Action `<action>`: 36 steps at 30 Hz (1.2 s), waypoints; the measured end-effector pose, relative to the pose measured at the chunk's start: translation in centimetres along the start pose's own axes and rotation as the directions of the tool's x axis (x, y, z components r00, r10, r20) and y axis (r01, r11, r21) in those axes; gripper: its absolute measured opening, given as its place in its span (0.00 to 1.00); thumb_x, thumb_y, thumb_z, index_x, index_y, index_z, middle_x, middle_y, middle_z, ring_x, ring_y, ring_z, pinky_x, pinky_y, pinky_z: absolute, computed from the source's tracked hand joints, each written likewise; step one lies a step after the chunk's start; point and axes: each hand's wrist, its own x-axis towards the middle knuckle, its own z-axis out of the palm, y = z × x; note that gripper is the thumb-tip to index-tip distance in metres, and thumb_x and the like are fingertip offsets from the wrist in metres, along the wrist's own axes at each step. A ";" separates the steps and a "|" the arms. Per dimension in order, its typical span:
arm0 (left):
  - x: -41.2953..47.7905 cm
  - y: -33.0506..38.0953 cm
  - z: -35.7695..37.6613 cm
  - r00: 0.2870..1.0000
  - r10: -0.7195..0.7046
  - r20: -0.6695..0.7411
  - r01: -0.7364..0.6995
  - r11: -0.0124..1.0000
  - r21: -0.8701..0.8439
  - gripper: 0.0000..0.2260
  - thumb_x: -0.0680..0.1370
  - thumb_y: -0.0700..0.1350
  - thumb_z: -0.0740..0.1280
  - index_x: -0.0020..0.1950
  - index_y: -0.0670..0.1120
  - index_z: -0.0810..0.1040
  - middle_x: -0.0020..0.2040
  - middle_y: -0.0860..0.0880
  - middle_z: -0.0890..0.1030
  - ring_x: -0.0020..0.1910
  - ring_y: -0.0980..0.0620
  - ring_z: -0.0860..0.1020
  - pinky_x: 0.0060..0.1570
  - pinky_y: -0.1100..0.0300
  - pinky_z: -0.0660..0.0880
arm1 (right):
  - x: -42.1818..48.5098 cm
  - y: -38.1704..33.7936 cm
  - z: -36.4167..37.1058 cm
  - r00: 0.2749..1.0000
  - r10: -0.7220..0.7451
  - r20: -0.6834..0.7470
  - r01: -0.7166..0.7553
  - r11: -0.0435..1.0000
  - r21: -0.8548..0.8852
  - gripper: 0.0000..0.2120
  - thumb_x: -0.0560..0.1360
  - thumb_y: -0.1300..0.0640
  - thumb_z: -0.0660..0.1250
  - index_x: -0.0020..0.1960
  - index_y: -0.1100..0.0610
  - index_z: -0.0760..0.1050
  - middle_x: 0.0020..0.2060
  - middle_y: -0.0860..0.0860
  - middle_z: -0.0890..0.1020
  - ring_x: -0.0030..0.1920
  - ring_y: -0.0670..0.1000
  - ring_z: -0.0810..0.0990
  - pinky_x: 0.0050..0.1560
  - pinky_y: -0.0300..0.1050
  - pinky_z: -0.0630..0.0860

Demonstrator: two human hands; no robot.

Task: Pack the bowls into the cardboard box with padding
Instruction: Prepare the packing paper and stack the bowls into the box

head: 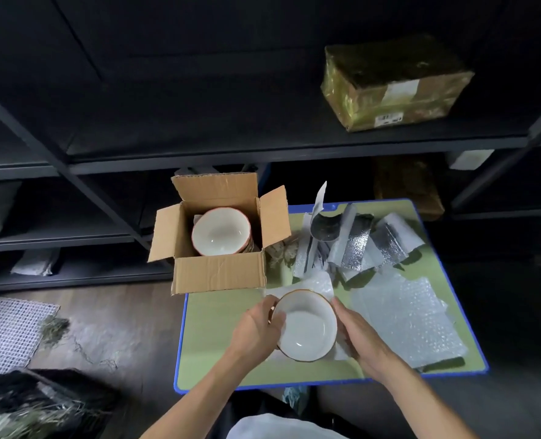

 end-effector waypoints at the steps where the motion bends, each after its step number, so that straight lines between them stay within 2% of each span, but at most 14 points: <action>1: -0.2 0.3 0.0 1.000 0.005 0.001 -0.005 1.000 -0.018 0.07 0.82 0.47 0.61 0.57 0.47 0.75 0.41 0.53 0.78 0.29 0.60 0.77 0.25 0.70 0.68 | -0.4 0.0 -0.2 1.000 -0.007 0.029 0.006 1.000 0.014 0.22 0.82 0.35 0.52 0.62 0.41 0.80 0.58 0.46 0.84 0.61 0.46 0.81 0.65 0.51 0.73; 4: -1.1 1.0 -0.1 0.999 0.018 0.029 -0.015 0.995 -0.096 0.05 0.82 0.47 0.61 0.52 0.48 0.75 0.37 0.53 0.79 0.26 0.59 0.80 0.27 0.66 0.71 | -1.5 0.2 -0.9 0.995 -0.038 0.093 0.043 0.998 -0.052 0.25 0.75 0.30 0.61 0.65 0.42 0.77 0.62 0.47 0.82 0.65 0.50 0.78 0.69 0.61 0.70; 6: -1.6 1.3 -0.4 0.999 0.038 0.039 -0.034 0.993 -0.111 0.06 0.82 0.49 0.62 0.50 0.49 0.76 0.36 0.53 0.80 0.28 0.57 0.80 0.28 0.65 0.71 | -2.2 0.0 -1.2 0.992 -0.083 0.091 0.090 0.993 -0.080 0.22 0.73 0.37 0.66 0.63 0.44 0.79 0.58 0.49 0.83 0.63 0.53 0.79 0.68 0.66 0.70; 10: -2.2 1.3 -1.7 0.995 0.084 -0.057 -0.087 0.995 -0.055 0.09 0.79 0.58 0.65 0.47 0.54 0.78 0.43 0.55 0.80 0.38 0.60 0.77 0.38 0.64 0.72 | -3.3 -1.9 -0.7 0.986 -0.130 0.104 0.140 0.986 -0.095 0.16 0.73 0.47 0.65 0.59 0.44 0.81 0.54 0.50 0.84 0.60 0.57 0.80 0.64 0.69 0.72; 12: -2.5 1.1 -2.7 0.991 0.085 -0.107 -0.090 0.995 -0.046 0.12 0.77 0.63 0.65 0.50 0.57 0.78 0.47 0.55 0.77 0.41 0.61 0.77 0.42 0.64 0.72 | -3.6 -3.0 -0.3 0.982 -0.146 0.120 0.159 0.982 -0.104 0.15 0.73 0.48 0.65 0.57 0.44 0.81 0.53 0.49 0.85 0.58 0.54 0.81 0.63 0.67 0.75; 15: -3.2 1.1 -4.4 0.990 0.044 -0.131 -0.055 0.996 -0.077 0.26 0.72 0.73 0.61 0.61 0.57 0.73 0.53 0.57 0.74 0.46 0.61 0.76 0.46 0.60 0.73 | -3.7 -5.0 0.6 0.979 -0.167 0.114 0.175 0.983 -0.061 0.10 0.74 0.52 0.67 0.51 0.41 0.83 0.48 0.44 0.86 0.53 0.49 0.83 0.59 0.60 0.79; 18: -4.0 1.1 -6.1 0.990 -0.026 -0.137 0.010 0.994 -0.113 0.37 0.67 0.78 0.56 0.67 0.56 0.68 0.57 0.57 0.73 0.51 0.57 0.76 0.52 0.54 0.76 | -3.6 -7.1 1.7 0.974 -0.190 0.122 0.198 0.979 -0.051 0.12 0.72 0.52 0.67 0.52 0.42 0.83 0.51 0.48 0.85 0.55 0.53 0.83 0.52 0.57 0.83; 21: -4.7 1.1 -8.1 0.991 -0.088 -0.104 0.067 0.980 -0.186 0.40 0.67 0.80 0.55 0.70 0.55 0.65 0.59 0.57 0.74 0.54 0.55 0.78 0.54 0.53 0.77 | -3.9 -9.4 3.1 0.966 -0.215 0.147 0.226 0.972 -0.065 0.13 0.71 0.53 0.65 0.51 0.42 0.84 0.48 0.49 0.86 0.51 0.50 0.84 0.43 0.50 0.82; 24: -5.4 1.2 -10.2 0.992 -0.129 -0.009 0.118 0.932 -0.344 0.37 0.71 0.75 0.59 0.72 0.53 0.64 0.57 0.57 0.76 0.46 0.54 0.83 0.46 0.61 0.77 | -4.3 -11.5 4.5 0.956 -0.235 0.177 0.257 0.959 -0.115 0.13 0.74 0.54 0.66 0.49 0.37 0.83 0.47 0.45 0.85 0.49 0.46 0.84 0.42 0.47 0.81; 26: -5.6 1.2 -11.2 0.995 -0.086 0.044 0.096 0.841 -0.533 0.38 0.72 0.72 0.65 0.73 0.50 0.65 0.57 0.54 0.79 0.46 0.53 0.84 0.51 0.55 0.81 | -4.9 -13.0 5.3 0.948 -0.254 0.191 0.282 0.949 -0.138 0.15 0.73 0.54 0.66 0.46 0.33 0.83 0.45 0.41 0.85 0.47 0.43 0.83 0.41 0.44 0.80; 28: -5.8 1.1 -12.2 0.998 -0.029 0.060 0.061 0.768 -0.638 0.41 0.68 0.73 0.68 0.73 0.51 0.66 0.60 0.53 0.80 0.50 0.52 0.84 0.57 0.50 0.80 | -5.3 -14.1 5.7 0.943 -0.266 0.199 0.299 0.941 -0.159 0.16 0.72 0.55 0.66 0.46 0.32 0.82 0.45 0.41 0.85 0.46 0.44 0.83 0.41 0.45 0.80; 32: -6.4 0.8 -13.9 0.995 0.048 0.087 0.019 0.767 -0.641 0.43 0.63 0.79 0.66 0.74 0.63 0.64 0.64 0.64 0.76 0.62 0.60 0.78 0.67 0.48 0.72 | -6.1 -15.7 6.3 0.940 -0.286 0.184 0.309 0.945 -0.109 0.14 0.68 0.52 0.65 0.48 0.36 0.83 0.48 0.47 0.86 0.49 0.51 0.85 0.48 0.56 0.79; 34: -6.6 0.8 -14.7 0.996 0.047 0.078 0.011 0.784 -0.621 0.46 0.60 0.81 0.65 0.75 0.67 0.60 0.67 0.65 0.73 0.66 0.62 0.73 0.68 0.50 0.70 | -6.2 -15.9 6.7 0.940 -0.290 0.177 0.308 0.948 -0.081 0.15 0.67 0.52 0.64 0.45 0.35 0.83 0.44 0.46 0.87 0.44 0.49 0.85 0.46 0.52 0.78; 36: -6.4 0.8 -15.2 0.997 0.041 0.058 0.000 0.818 -0.575 0.46 0.60 0.80 0.65 0.75 0.68 0.57 0.72 0.63 0.68 0.67 0.61 0.72 0.64 0.55 0.71 | -6.2 -15.9 7.3 0.948 -0.278 0.157 0.294 0.952 -0.088 0.14 0.67 0.52 0.64 0.46 0.36 0.84 0.44 0.47 0.86 0.43 0.48 0.84 0.44 0.50 0.77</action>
